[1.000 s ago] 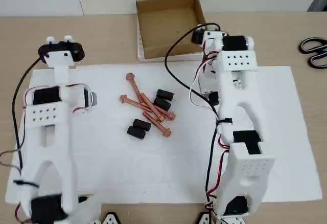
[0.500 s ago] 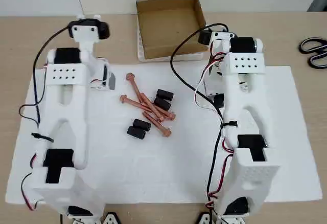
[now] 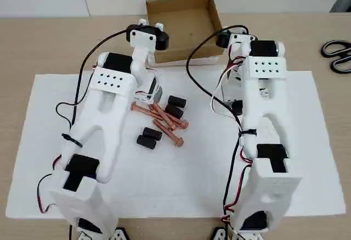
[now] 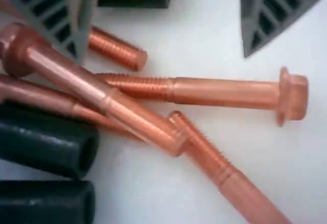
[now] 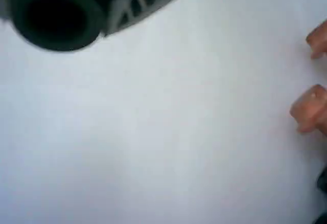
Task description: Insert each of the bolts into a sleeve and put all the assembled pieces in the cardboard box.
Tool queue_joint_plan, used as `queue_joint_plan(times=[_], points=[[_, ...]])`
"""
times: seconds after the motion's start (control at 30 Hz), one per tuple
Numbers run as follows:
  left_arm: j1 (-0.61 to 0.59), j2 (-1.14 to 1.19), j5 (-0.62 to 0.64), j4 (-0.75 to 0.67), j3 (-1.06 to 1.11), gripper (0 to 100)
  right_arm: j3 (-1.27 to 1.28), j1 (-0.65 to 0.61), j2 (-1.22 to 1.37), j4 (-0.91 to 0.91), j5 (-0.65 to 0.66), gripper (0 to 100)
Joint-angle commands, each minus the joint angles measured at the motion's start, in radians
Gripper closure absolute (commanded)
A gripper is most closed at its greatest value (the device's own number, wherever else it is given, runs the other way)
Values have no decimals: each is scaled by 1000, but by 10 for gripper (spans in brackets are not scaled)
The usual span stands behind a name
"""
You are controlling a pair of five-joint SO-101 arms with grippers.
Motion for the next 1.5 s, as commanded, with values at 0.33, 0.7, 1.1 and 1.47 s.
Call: queue_joint_plan(times=[0.33,0.7,1.1,1.47], points=[[-15,0,92,87,-21,821,-5,27,-62,-31,34,995],[-18,118,612,37,-10,870,-5,27,-62,-27,35,995],[-20,143,812,29,-10,870,-5,27,-62,-24,34,995],[-31,143,888,-97,53,870,-5,28,-62,-24,31,995]])
